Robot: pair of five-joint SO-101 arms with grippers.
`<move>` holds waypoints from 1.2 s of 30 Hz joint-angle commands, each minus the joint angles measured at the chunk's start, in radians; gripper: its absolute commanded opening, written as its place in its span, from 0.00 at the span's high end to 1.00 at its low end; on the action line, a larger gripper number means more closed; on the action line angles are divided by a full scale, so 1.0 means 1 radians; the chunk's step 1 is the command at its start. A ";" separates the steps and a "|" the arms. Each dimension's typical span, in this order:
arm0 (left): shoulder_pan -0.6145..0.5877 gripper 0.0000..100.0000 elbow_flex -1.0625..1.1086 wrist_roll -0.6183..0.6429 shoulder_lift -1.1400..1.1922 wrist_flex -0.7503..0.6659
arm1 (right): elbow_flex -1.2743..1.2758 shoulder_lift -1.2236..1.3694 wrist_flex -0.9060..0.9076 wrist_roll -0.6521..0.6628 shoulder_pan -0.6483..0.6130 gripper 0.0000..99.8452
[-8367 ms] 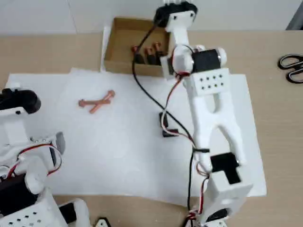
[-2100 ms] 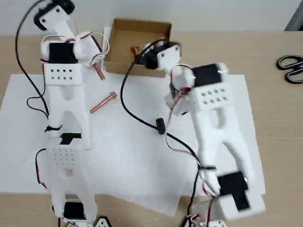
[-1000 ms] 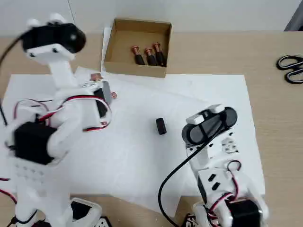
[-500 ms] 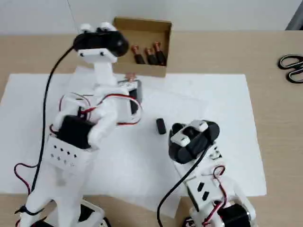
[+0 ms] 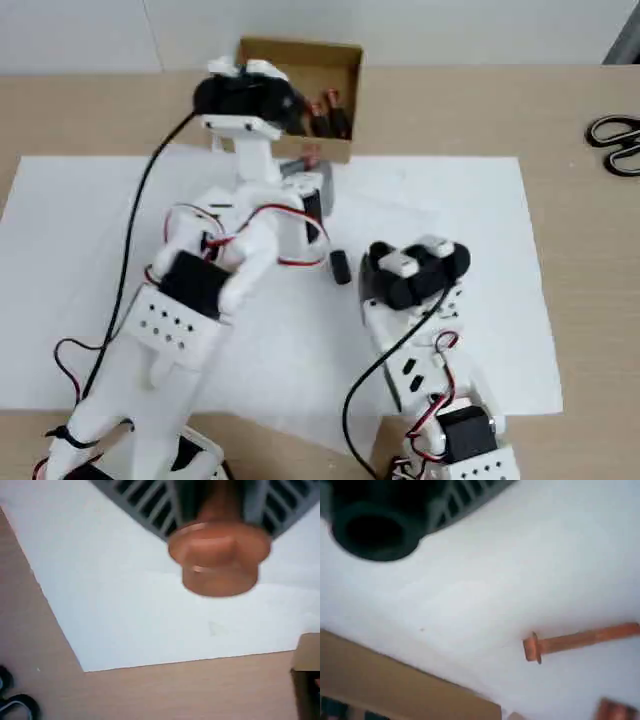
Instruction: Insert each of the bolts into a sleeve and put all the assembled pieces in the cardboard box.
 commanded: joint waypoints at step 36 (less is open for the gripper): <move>0.143 1.00 0.647 -0.087 -0.328 -0.741 | 0.061 -0.019 -0.039 -0.081 -0.125 1.00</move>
